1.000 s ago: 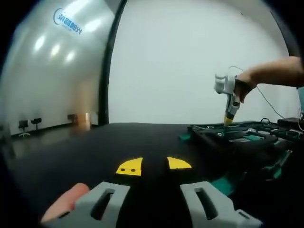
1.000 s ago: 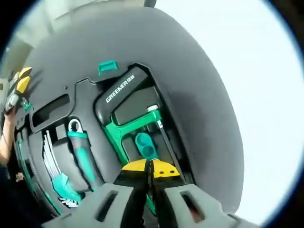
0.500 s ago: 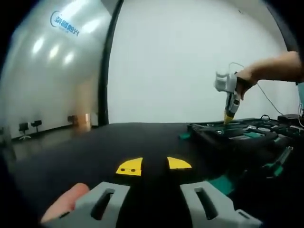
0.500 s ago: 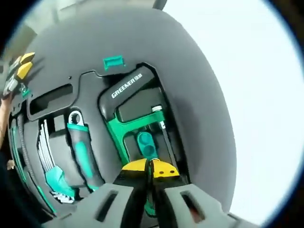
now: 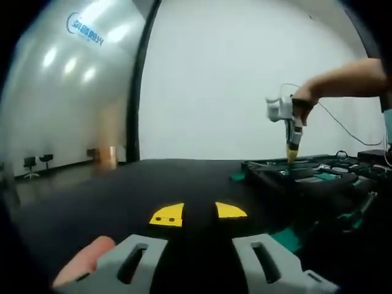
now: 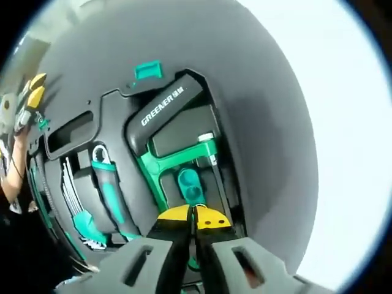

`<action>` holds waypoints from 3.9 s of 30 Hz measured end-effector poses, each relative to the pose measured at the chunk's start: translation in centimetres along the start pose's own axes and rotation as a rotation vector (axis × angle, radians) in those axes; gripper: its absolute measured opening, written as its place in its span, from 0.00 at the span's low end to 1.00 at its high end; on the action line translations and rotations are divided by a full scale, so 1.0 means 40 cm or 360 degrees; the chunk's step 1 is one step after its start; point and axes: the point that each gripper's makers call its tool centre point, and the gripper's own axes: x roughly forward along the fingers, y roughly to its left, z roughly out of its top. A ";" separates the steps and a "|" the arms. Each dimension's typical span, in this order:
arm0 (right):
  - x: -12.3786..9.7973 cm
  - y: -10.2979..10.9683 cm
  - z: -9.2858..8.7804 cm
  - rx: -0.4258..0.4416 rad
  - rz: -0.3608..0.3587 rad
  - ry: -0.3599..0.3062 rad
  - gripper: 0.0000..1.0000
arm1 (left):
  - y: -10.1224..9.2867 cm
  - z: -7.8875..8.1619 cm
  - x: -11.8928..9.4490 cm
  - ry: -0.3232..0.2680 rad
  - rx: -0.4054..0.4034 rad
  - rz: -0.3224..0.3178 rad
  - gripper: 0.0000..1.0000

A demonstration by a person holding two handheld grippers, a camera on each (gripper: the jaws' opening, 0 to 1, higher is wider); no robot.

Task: Pick up the tools and put them into their designated positions in the toolbox.

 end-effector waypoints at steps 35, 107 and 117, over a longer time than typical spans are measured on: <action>-0.010 -0.004 -0.009 0.0003 -0.0051 -0.0231 0.00 | 0.013 -0.002 0.004 0.0009 -0.0007 0.0026 0.14; 0.011 -0.014 0.004 0.0980 0.0038 -0.0195 0.01 | 0.022 -0.004 0.004 0.0017 0.0002 0.0055 0.14; -0.006 -0.030 0.007 0.0883 -0.0013 -0.0210 0.00 | 0.021 -0.006 0.002 0.0025 0.0014 0.0059 0.14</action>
